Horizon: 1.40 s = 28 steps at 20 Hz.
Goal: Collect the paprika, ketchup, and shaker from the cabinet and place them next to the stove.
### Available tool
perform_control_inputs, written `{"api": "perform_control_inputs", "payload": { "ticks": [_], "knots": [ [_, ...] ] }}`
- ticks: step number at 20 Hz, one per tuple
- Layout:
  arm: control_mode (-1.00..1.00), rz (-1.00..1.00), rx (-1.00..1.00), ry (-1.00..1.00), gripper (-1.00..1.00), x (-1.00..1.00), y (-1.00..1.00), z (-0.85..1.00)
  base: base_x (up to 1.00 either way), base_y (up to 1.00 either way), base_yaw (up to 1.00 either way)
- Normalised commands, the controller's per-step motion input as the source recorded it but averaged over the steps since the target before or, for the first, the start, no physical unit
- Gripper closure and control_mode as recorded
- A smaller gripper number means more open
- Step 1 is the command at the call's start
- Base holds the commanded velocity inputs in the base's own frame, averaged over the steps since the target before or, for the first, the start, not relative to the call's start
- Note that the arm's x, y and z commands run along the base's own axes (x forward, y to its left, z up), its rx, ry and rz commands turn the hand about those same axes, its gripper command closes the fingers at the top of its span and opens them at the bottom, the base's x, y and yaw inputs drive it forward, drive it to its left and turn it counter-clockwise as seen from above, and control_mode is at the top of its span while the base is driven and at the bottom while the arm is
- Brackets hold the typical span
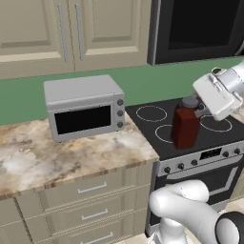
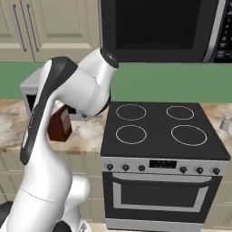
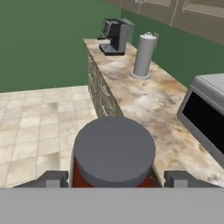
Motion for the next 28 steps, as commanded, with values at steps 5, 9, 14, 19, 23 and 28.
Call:
{"api": "perform_control_inputs", "payload": {
  "ticks": [5,9,14,19,23,28],
  "knots": [
    [-1.00,0.00,0.00,0.00,1.00,0.11,0.02,-0.35,0.00,0.00,0.00],
    [-1.00,0.00,0.00,0.00,1.00,0.14,0.00,-0.25,0.00,0.00,0.00],
    [-1.00,0.01,0.00,0.00,1.00,0.23,0.00,-0.26,0.00,0.00,0.00],
    [-1.00,0.02,0.00,0.03,1.00,0.34,0.01,-0.25,0.00,0.00,0.00],
    [-1.00,0.05,0.00,0.01,1.00,0.38,0.00,-0.32,0.00,0.00,0.00],
    [-1.00,0.06,0.01,0.00,1.00,0.43,0.01,-0.25,0.00,0.00,0.00]
  ]
}}
